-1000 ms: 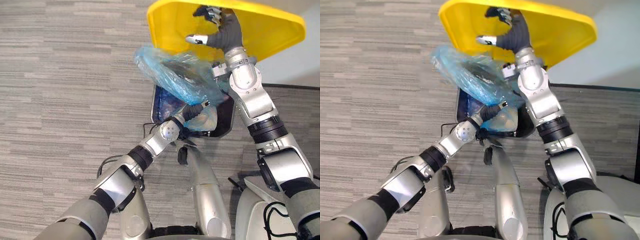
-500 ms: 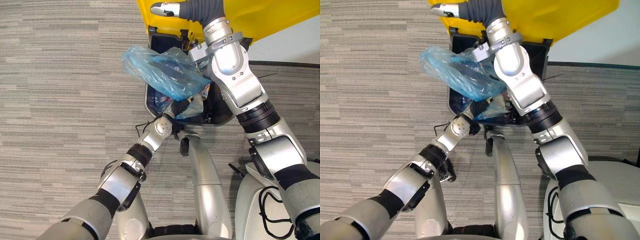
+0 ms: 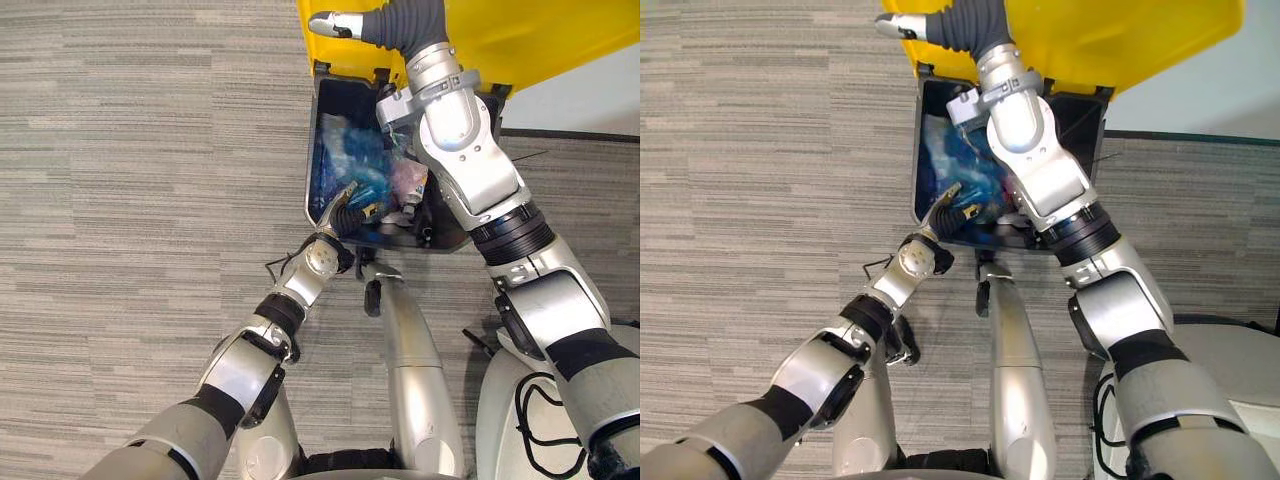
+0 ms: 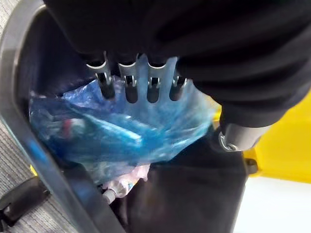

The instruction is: Gather rubbish on tea table into small bin, then transfer packed bag to large trash can.

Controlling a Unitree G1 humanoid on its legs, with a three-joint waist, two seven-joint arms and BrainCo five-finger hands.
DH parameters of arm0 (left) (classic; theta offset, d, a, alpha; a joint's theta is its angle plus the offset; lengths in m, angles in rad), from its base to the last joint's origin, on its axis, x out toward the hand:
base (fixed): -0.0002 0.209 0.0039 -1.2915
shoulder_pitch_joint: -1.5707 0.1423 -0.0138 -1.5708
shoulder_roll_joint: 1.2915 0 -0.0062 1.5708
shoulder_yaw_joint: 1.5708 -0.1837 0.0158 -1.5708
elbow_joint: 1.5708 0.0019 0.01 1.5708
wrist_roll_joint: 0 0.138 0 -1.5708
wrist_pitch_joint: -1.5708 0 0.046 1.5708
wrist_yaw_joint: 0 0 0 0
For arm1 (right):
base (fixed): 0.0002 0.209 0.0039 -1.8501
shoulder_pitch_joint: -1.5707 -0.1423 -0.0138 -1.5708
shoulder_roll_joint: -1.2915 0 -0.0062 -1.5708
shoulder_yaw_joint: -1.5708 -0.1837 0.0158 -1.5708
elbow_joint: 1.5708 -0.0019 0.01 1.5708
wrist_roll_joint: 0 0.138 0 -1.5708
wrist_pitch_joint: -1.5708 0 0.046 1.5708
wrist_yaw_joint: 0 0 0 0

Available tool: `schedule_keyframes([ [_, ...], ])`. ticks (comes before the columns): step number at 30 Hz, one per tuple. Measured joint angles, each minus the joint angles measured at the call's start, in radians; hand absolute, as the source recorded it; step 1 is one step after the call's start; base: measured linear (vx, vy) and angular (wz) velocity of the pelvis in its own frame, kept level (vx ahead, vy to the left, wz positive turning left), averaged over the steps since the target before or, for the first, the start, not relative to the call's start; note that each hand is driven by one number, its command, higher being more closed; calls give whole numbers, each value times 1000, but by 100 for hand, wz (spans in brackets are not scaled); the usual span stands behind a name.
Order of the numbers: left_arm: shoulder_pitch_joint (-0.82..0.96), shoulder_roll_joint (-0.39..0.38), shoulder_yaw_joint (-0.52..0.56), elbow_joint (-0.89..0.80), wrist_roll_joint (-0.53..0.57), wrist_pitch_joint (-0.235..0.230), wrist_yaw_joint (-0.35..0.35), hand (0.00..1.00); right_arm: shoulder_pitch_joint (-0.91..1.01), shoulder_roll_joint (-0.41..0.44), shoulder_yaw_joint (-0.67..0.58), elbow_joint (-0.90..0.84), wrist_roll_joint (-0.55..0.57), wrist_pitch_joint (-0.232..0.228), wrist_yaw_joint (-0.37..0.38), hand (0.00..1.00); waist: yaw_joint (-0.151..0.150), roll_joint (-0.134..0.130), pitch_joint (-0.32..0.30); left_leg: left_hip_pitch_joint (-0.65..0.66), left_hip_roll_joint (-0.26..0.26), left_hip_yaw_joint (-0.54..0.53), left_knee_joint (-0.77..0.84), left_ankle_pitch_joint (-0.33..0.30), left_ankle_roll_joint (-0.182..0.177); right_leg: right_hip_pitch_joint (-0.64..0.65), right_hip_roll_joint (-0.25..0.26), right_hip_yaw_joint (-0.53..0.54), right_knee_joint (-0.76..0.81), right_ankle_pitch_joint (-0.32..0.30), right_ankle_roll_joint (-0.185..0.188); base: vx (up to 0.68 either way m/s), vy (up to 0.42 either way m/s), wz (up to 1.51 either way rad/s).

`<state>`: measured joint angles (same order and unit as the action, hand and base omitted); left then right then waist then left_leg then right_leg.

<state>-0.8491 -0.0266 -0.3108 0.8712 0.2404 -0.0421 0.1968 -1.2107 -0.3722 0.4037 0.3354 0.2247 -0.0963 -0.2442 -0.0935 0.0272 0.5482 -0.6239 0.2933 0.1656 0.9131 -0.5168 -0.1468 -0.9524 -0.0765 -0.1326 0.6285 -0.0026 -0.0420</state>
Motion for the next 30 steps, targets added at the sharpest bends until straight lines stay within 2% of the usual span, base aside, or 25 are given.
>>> schedule_keyframes([
  [5,5,0,-3,-34,-1,1,-1,0,23,-8,-1,0,-3,11,8,0,1,0,0,33,-1,1,-12,3,2,34,0,-2,-7,0,0,-1,-4,1],
  [9,39,26,-37,-168,-40,-9,-1,0,89,-12,-3,-11,-38,11,20,0,15,2,-2,81,-16,2,-41,12,0,79,-4,-6,-22,0,1,-13,-6,4],
  [11,68,43,-58,-237,-80,-20,-2,0,143,-38,-9,-45,-41,11,31,0,28,11,-8,102,-17,2,-51,15,-3,98,-3,-7,-26,0,1,0,0,0],
  [16,222,136,-72,-486,-207,-83,-5,0,350,-80,-65,-155,-80,11,39,0,52,12,-9,200,-32,-9,-116,43,-1,200,-17,-26,-53,-8,10,-3,-27,16],
  [18,335,175,-54,-581,-251,-123,-24,0,464,-90,-98,-197,-91,5,52,0,56,17,-46,217,-36,-12,-141,47,1,221,-25,-35,-55,-18,7,-6,-40,19],
  [19,426,192,-28,-619,-287,-142,-31,0,540,-91,-103,-203,-114,1,57,0,60,19,-95,222,-39,-16,-164,52,6,222,-31,-40,-58,-26,10,37,-52,18],
  [20,490,206,0,-640,-321,-151,-45,0,594,-92,-112,-202,-121,-6,73,0,65,19,-117,240,-50,-17,-186,59,6,233,-35,-40,-59,-32,18,69,-48,20],
  [22,613,247,87,-663,-391,-166,-76,0,712,-96,-157,-193,-149,-16,96,0,78,20,-119,319,-66,-35,-245,88,-11,301,-44,-54,-64,-49,14,78,-41,24],
  [25,703,274,189,-665,-433,-178,-107,0,783,-114,-199,-107,-162,-20,123,0,79,22,-126,366,-68,-68,-300,108,-6,370,-46,-88,-106,-52,19,27,-45,36],
  [28,781,288,286,-596,-446,-184,-136,0,859,-110,-254,7,-201,-18,147,0,90,24,-177,413,-72,-92,-376,140,-6,430,-41,-117,-156,-55,26,40,-35,28],
  [30,830,287,338,-475,-444,-180,-152,0,906,-91,-273,50,-234,-18,163,0,107,25,-213,468,-75,-92,-427,154,-7,468,-37,-118,-168,-57,28,83,1,3],
])
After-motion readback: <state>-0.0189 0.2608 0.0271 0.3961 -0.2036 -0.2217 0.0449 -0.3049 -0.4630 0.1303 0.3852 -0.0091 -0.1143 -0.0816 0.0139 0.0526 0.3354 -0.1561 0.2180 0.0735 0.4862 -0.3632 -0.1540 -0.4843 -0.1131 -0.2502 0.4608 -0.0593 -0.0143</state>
